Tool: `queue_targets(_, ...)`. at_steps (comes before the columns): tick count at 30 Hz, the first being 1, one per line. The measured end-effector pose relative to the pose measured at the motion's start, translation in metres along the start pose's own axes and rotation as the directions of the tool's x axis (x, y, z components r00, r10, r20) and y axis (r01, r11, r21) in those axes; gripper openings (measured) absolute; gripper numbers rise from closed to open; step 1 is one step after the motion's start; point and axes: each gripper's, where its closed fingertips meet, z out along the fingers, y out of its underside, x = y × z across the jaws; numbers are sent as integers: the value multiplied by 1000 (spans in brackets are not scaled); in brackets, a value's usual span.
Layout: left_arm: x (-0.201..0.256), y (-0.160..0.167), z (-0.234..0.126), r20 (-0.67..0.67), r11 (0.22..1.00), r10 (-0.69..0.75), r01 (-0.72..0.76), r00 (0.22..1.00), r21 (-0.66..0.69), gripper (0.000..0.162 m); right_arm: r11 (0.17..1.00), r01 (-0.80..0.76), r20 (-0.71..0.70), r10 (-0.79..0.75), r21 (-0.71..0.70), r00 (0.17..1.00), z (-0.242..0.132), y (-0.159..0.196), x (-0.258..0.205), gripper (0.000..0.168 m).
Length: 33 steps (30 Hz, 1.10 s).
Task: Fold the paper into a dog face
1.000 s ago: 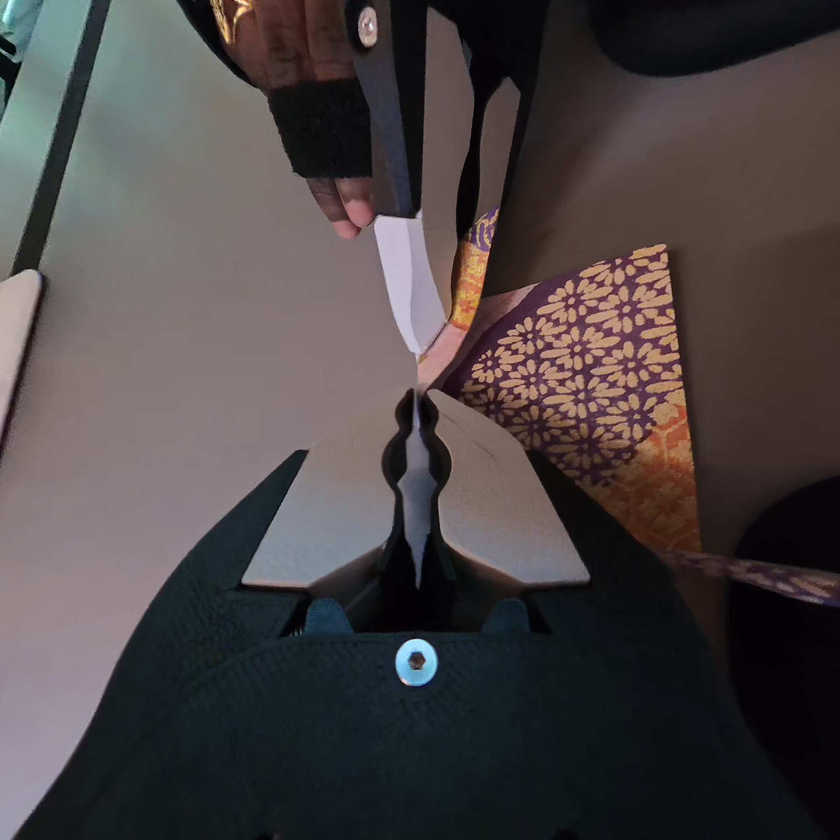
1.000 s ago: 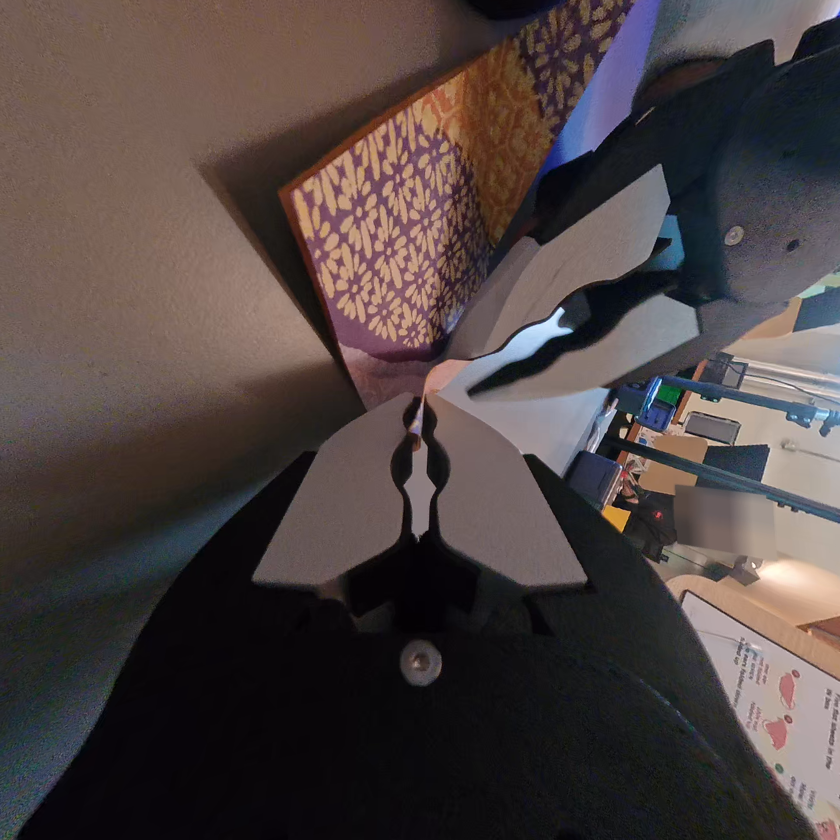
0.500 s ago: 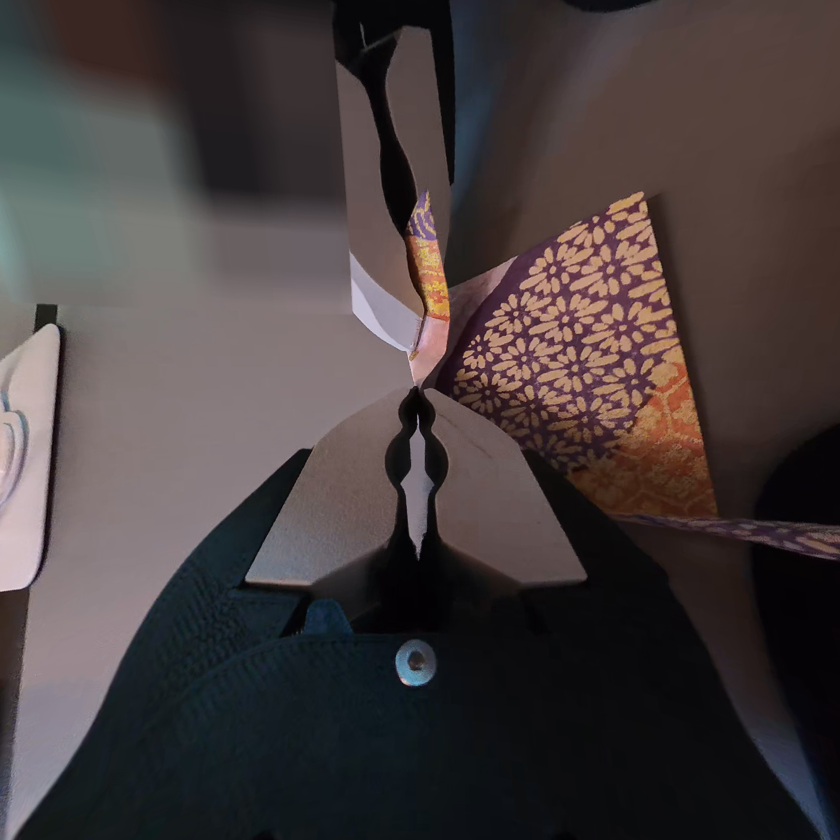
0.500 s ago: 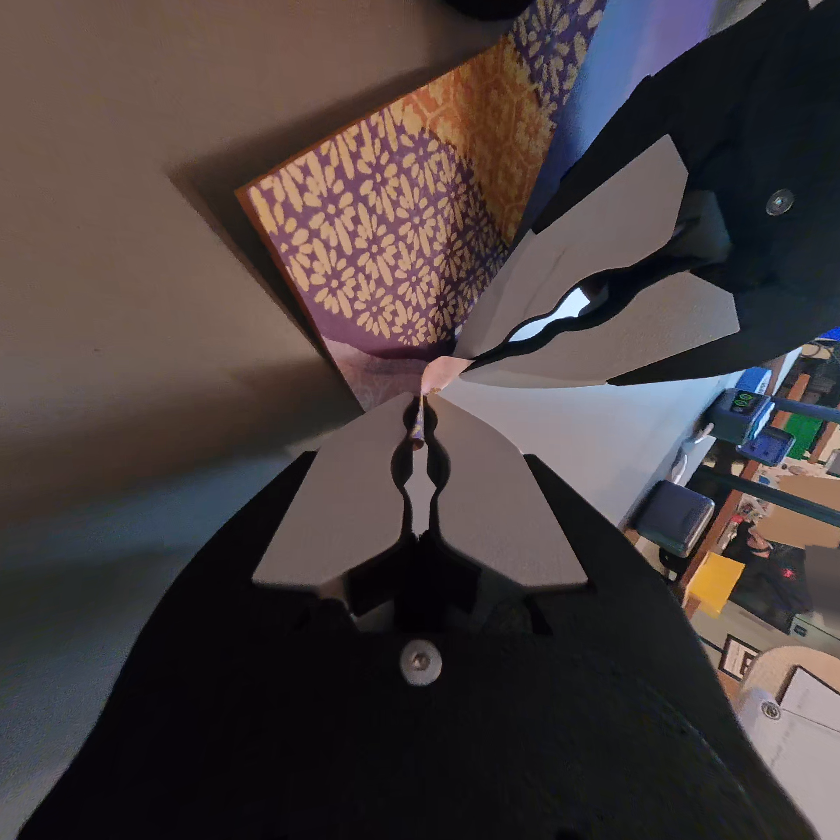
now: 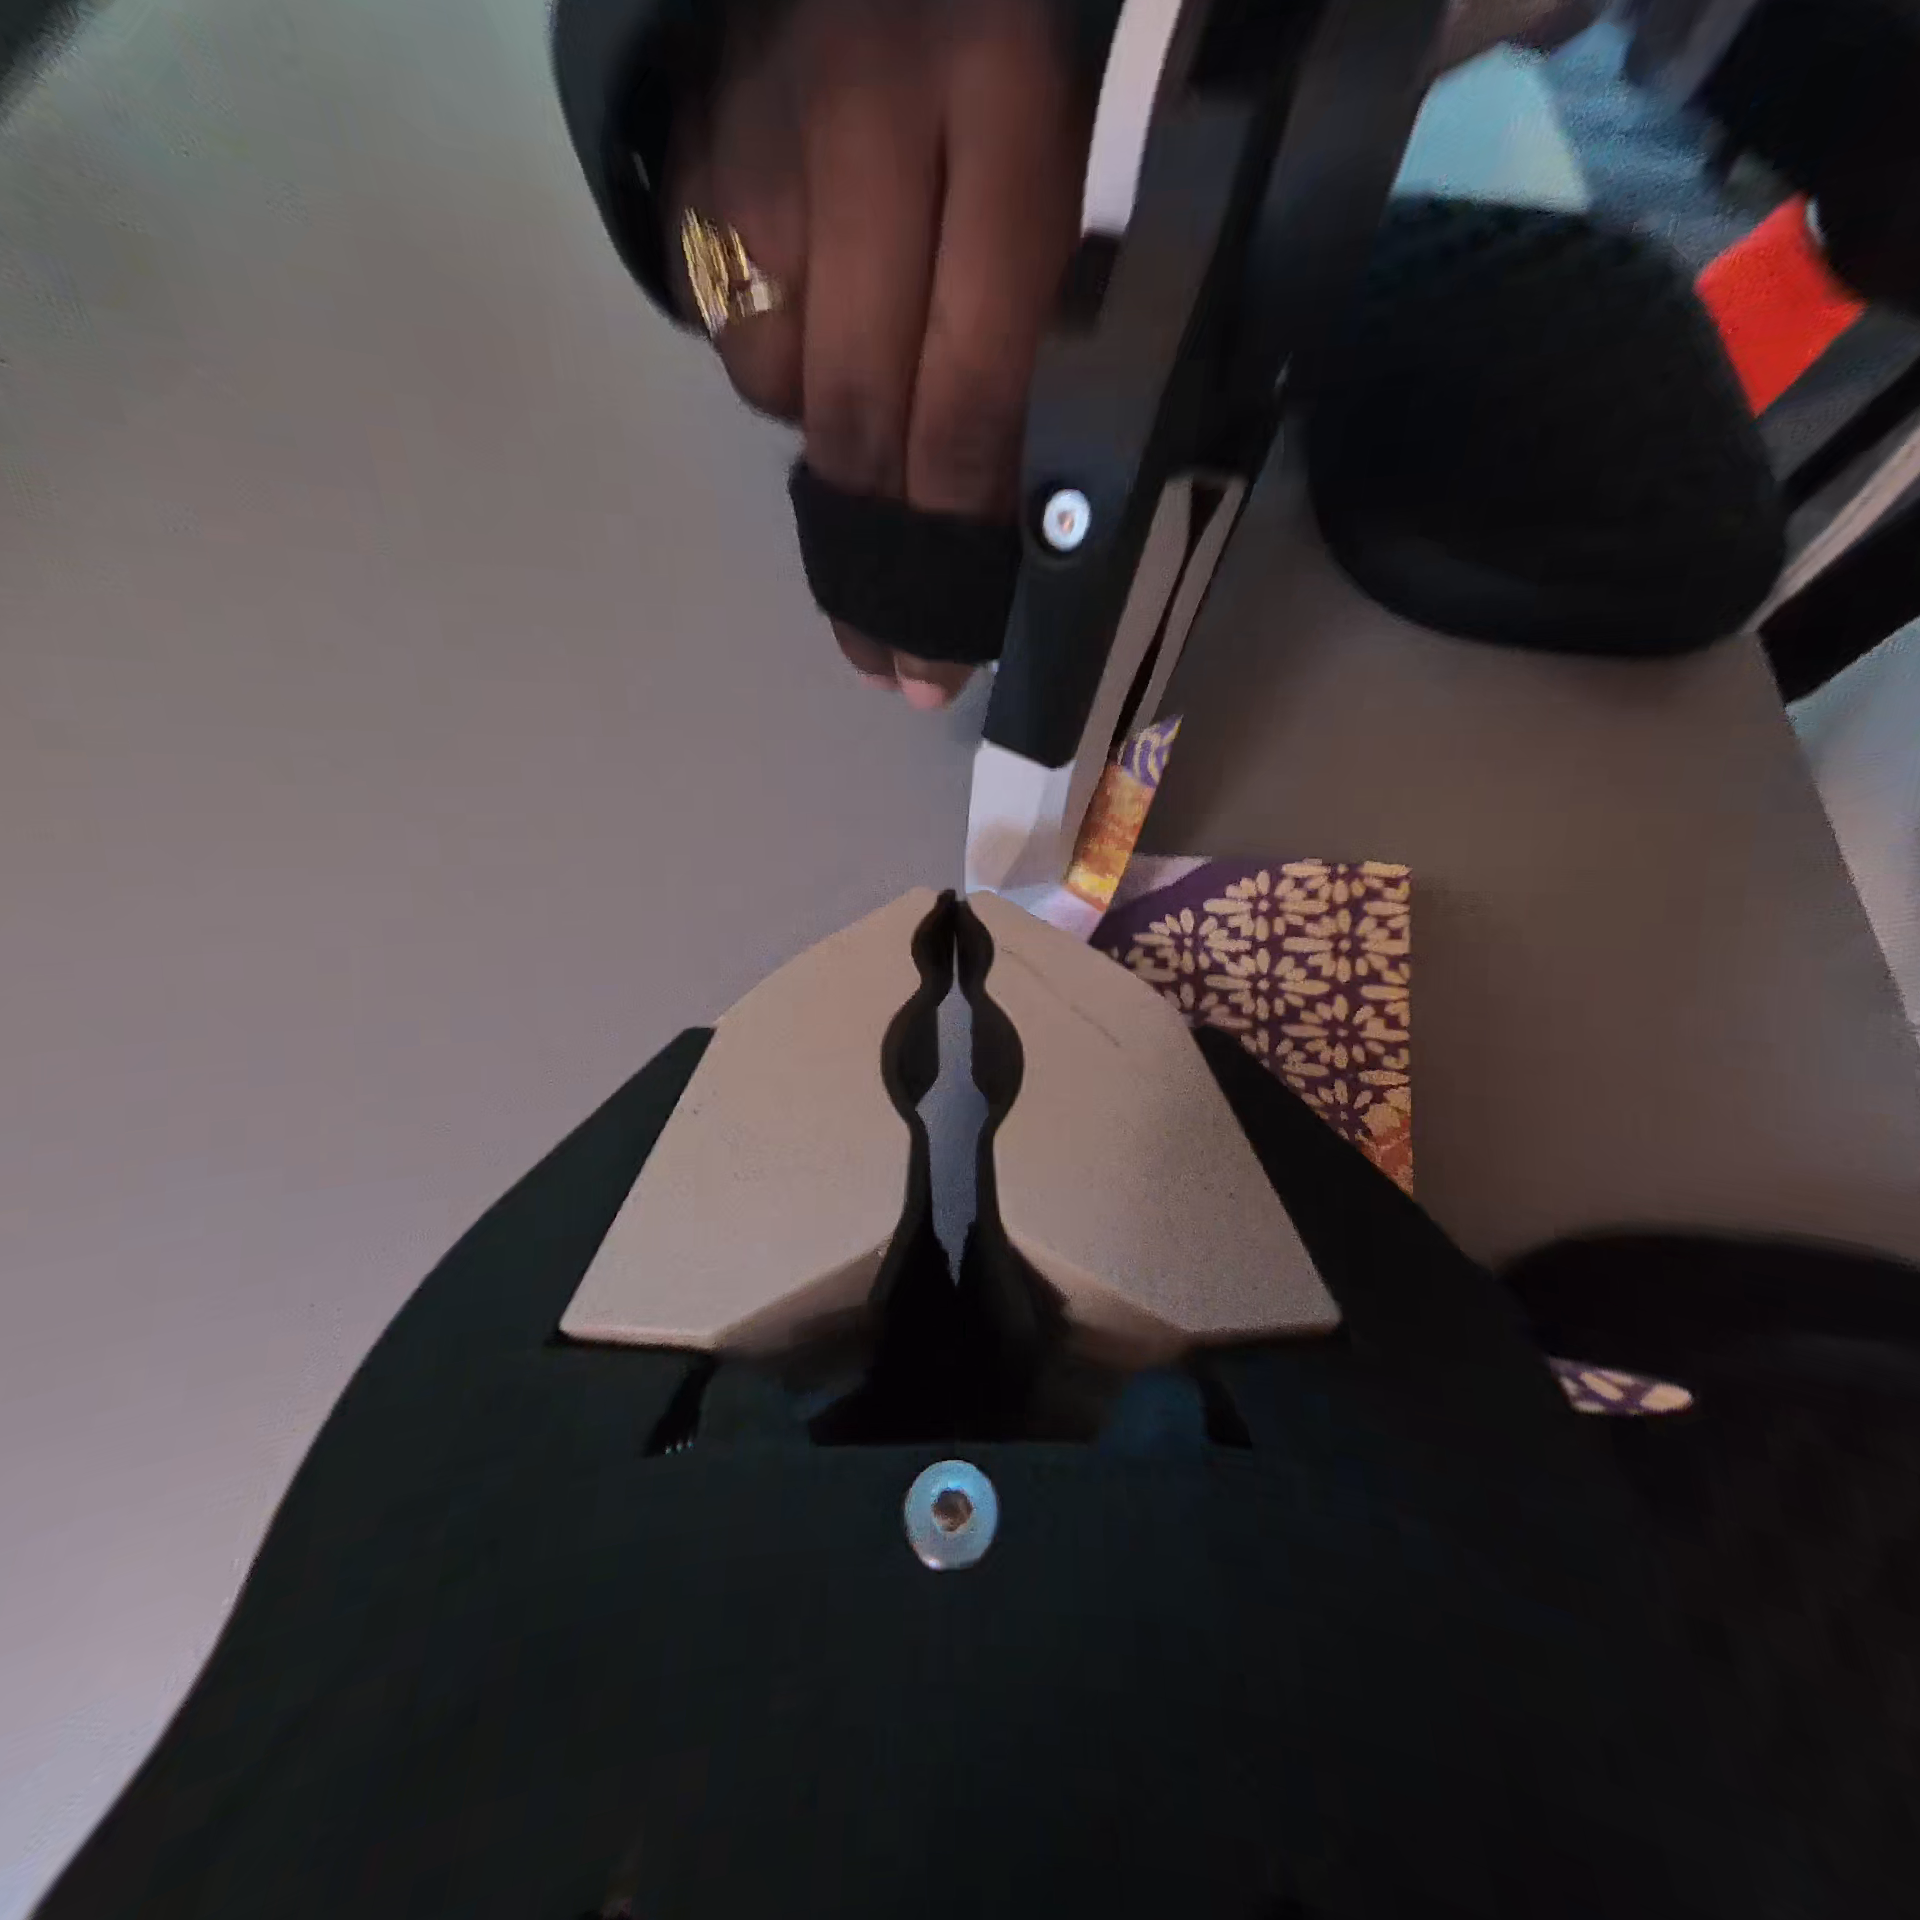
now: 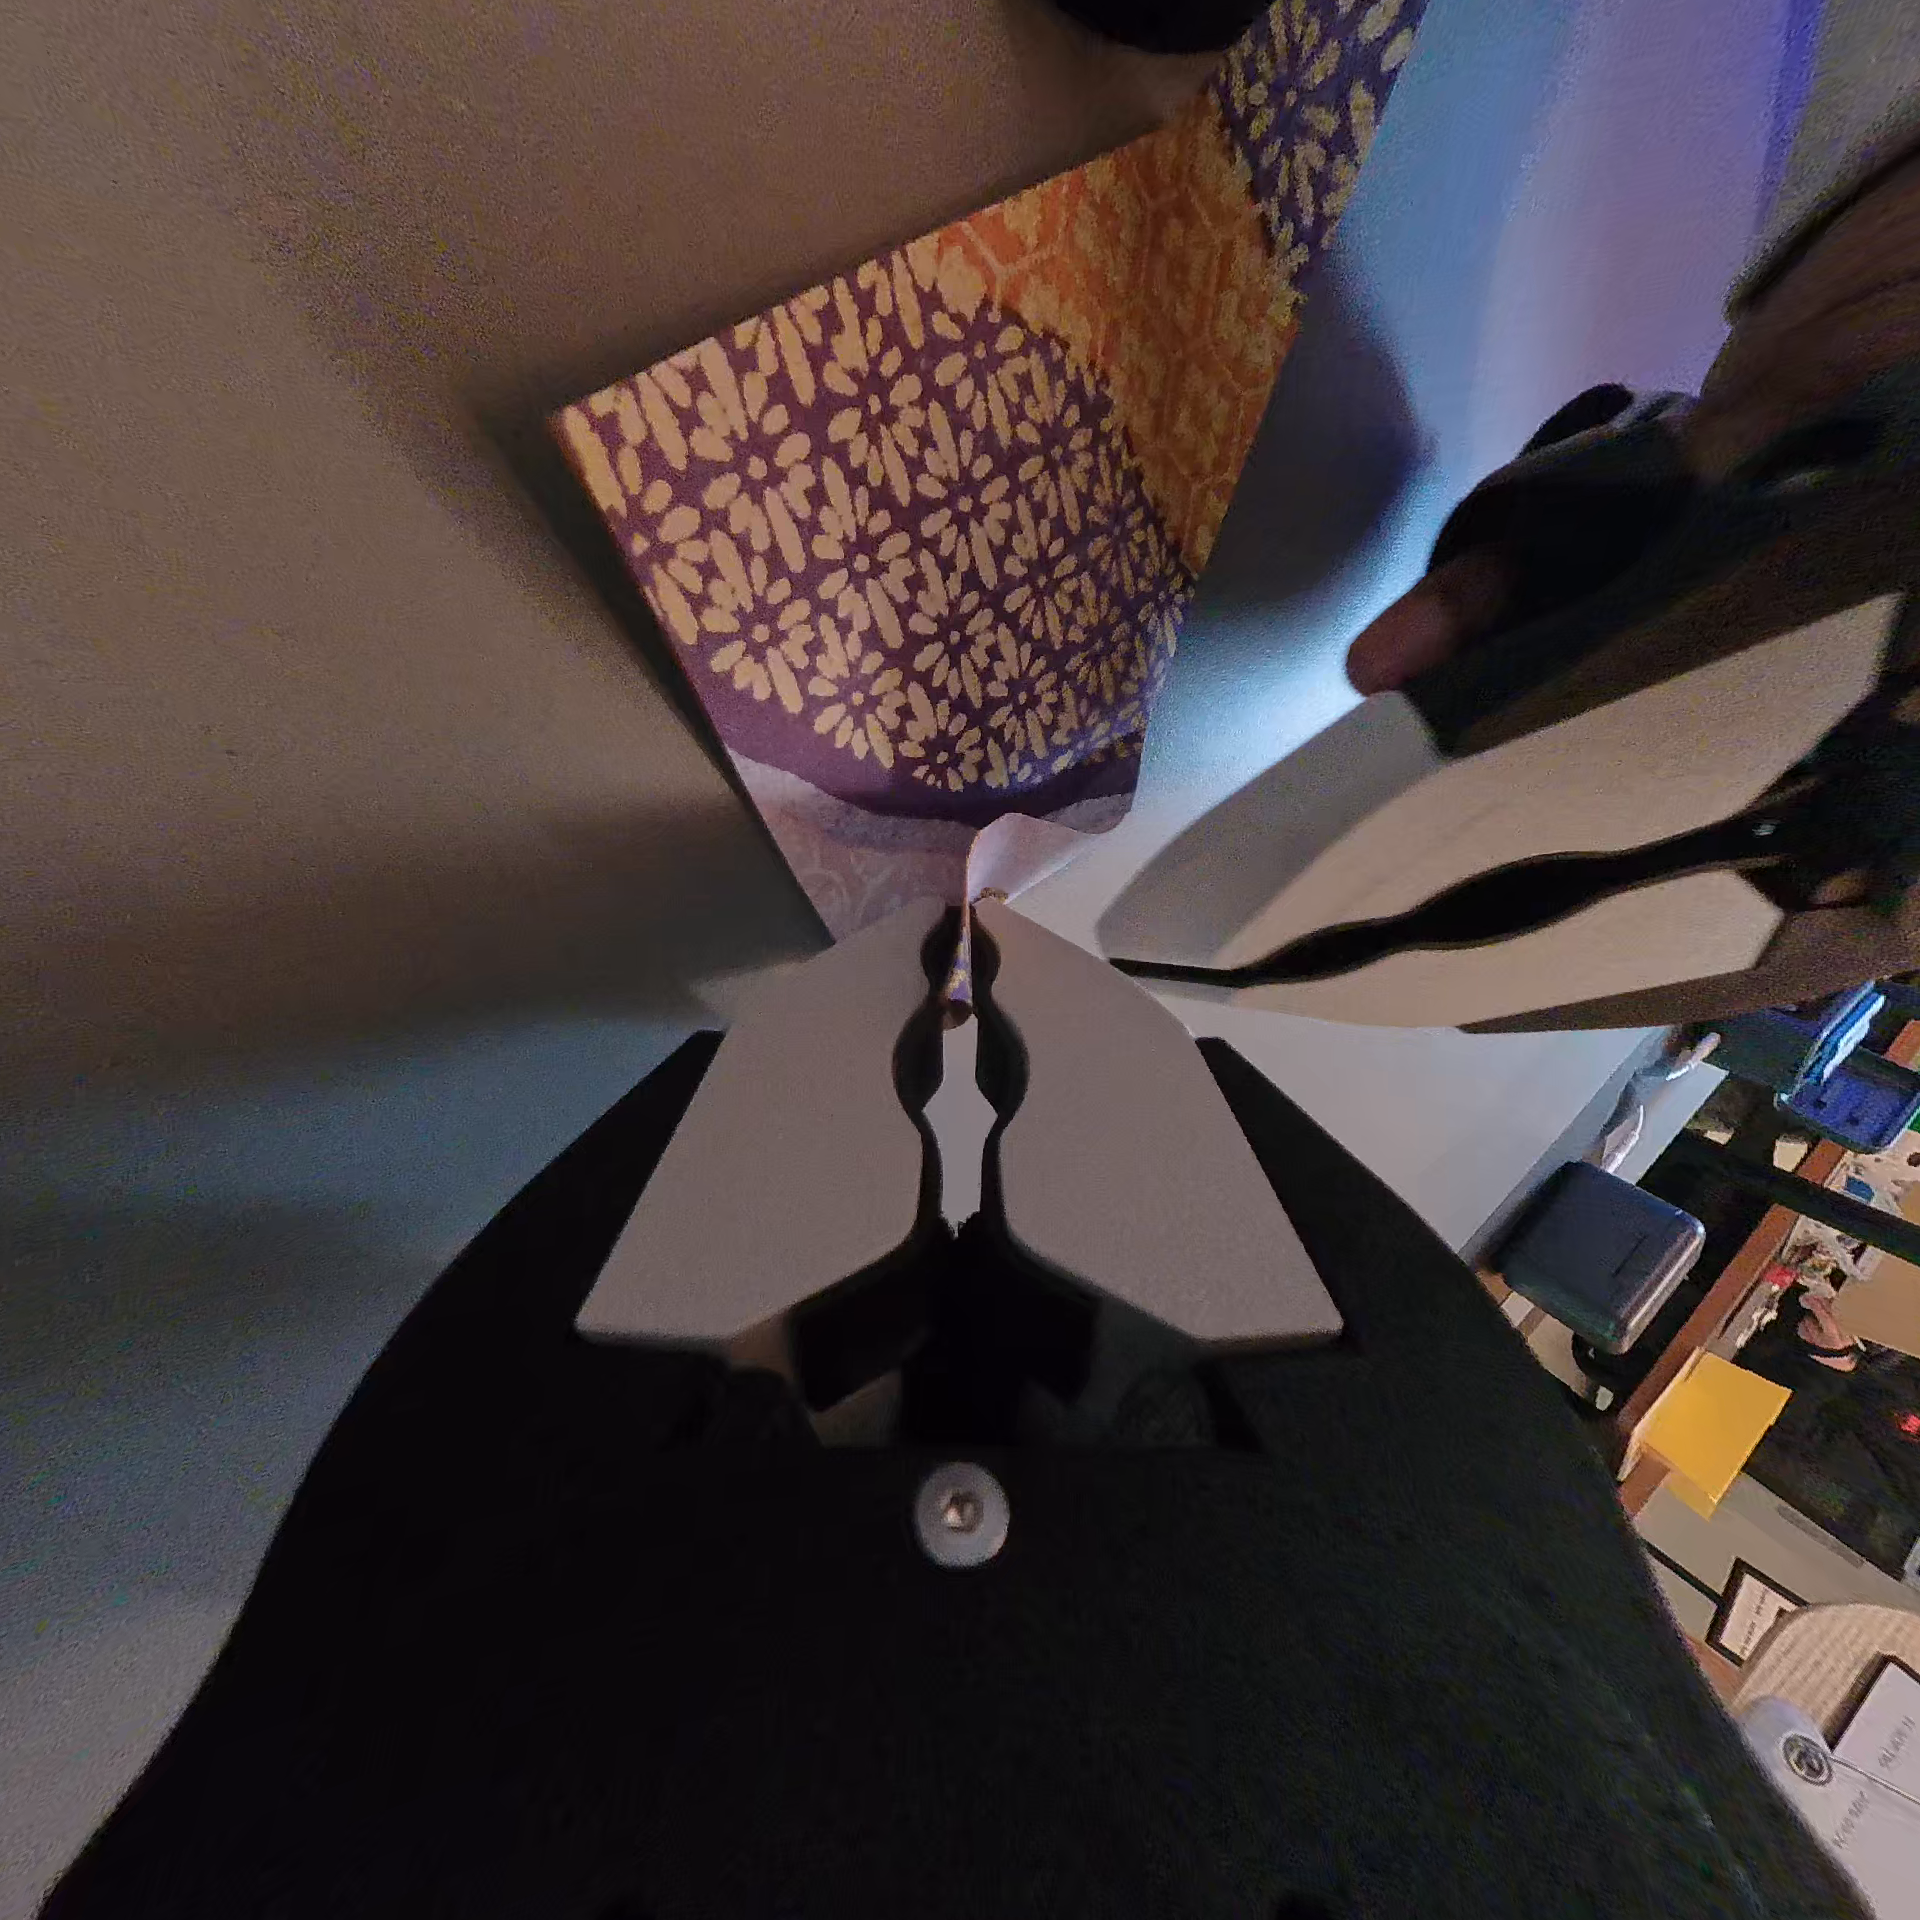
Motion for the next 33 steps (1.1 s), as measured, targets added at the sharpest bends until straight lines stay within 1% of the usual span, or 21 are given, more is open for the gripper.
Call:
queue_targets(1,0,5,4,2,999,-5,5,1000,-40,0,1000,-1,-2,1,0,1000,0,0,0,0)
queue_targets(3,3,10,10,0,997,6,-6,1000,-71,0,1000,-4,-9,4,-3,1000,0,0,0,0)
queue_targets(6,6,14,13,-17,997,15,-17,1000,-80,0,1000,-3,-16,3,-8,1000,0,0,0,0)
queue_targets(13,7,20,17,-9,992,41,-42,999,-115,0,1000,2,-26,-3,-12,1000,0,0,1,0)
queue_targets(19,5,22,18,-9,993,11,-12,1000,-115,0,1000,-11,-24,11,0,1000,0,0,1,0)
queue_targets(24,4,23,18,-36,994,-27,23,999,-108,1,995,-97,-14,97,26,995,-2,0,-1,1)
queue_targets(26,4,23,18,-37,994,-28,24,999,-107,1,986,-165,35,164,35,986,-8,4,-7,5)
queue_targets(27,4,23,18,-36,994,-27,23,999,-106,0,980,-196,83,194,24,978,-12,9,-15,4)
queue_targets(28,4,23,18,-36,994,-26,22,999,-106,0,971,-237,145,236,-8,961,-18,16,-25,0)
queue_targets(29,4,23,18,-36,994,-26,22,999,-106,0,950,-310,215,310,-36,926,-26,24,-34,5)
queue_targets(30,4,23,18,-36,994,-27,23,999,-105,1,907,-417,267,415,-53,870,-34,30,-39,8)
queue_targets(31,4,23,18,-37,994,-28,24,999,-105,1,839,-543,306,524,-24,795,-43,29,-35,5)
queue_targets(32,4,23,18,-39,994,-30,26,999,-105,1,733,-678,375,615,52,694,-51,19,-26,0)
queue_targets(33,4,23,18,-40,994,-31,27,999,-105,1,582,-802,476,672,132,566,-58,4,-11,0)
